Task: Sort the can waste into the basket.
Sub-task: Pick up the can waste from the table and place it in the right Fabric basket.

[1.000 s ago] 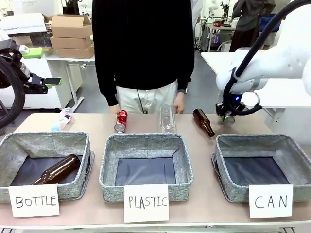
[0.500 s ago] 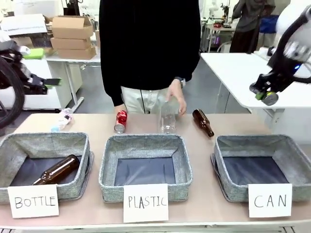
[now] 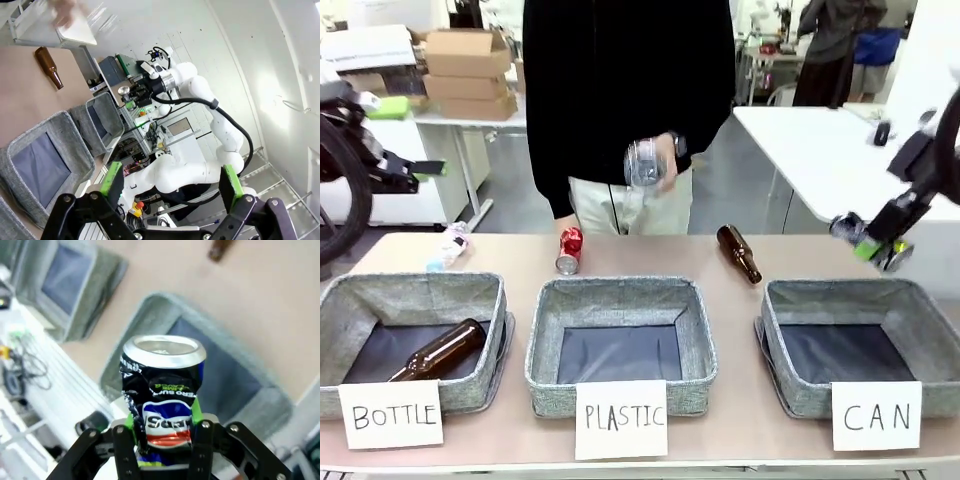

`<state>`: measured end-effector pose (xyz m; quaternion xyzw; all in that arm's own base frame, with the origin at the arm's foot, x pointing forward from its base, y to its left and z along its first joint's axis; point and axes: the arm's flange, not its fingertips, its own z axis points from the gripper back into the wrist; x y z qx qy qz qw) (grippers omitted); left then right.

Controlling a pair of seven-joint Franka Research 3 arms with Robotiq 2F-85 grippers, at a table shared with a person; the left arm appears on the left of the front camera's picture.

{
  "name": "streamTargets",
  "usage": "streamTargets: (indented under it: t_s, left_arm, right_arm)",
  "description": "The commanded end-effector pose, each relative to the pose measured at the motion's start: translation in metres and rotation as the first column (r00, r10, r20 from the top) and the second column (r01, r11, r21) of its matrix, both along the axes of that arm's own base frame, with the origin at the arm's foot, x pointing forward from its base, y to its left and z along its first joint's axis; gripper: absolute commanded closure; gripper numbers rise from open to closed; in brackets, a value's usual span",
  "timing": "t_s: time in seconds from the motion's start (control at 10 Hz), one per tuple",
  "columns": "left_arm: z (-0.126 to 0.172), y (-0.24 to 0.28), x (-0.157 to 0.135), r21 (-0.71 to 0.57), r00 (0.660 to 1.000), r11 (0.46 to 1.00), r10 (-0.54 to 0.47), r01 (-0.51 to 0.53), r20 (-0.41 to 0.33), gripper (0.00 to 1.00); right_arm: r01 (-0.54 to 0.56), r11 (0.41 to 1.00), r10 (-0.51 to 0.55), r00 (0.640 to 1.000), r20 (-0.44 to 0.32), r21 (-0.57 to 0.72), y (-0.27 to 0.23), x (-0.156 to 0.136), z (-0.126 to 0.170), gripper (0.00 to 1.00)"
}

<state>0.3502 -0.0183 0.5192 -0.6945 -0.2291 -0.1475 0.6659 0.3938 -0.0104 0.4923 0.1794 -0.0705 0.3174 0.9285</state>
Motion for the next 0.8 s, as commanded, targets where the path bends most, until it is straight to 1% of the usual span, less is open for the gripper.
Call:
streamTargets:
  t_s: [0.0,0.3,0.4,0.5,0.7]
  left_arm:
    - [0.0004,-0.0022,-0.0013,-0.026,1.0,1.0,0.002,-0.001,0.024,0.0]
    - [0.0004,-0.0022,-0.0013,-0.026,1.0,1.0,0.002,-0.001,0.024,0.0]
    - [0.0004,-0.0022,-0.0013,-0.026,1.0,1.0,0.002,-0.001,0.024,0.0]
    - [0.0004,-0.0022,-0.0013,-0.026,1.0,1.0,0.002,-0.001,0.024,0.0]
    - [0.0004,-0.0022,-0.0013,-0.026,1.0,1.0,0.002,-0.001,0.024,0.0]
  right_arm:
    - [-0.015,0.999,0.012,0.998,0.06,0.052,-0.0036,-0.0098,-0.0084,1.0]
    - [-0.022,0.999,0.019,0.998,0.053,0.048,-0.0076,-0.0032,-0.0075,1.0]
    - [-0.043,0.999,0.041,0.998,0.055,0.033,-0.0078,-0.0007,-0.0063,1.0]
    - [-0.042,0.999,0.04,0.998,0.056,0.026,-0.0073,-0.0004,-0.0056,0.02]
    - [-0.043,0.999,0.041,0.998,0.054,0.033,-0.0067,-0.0003,-0.0056,0.0]
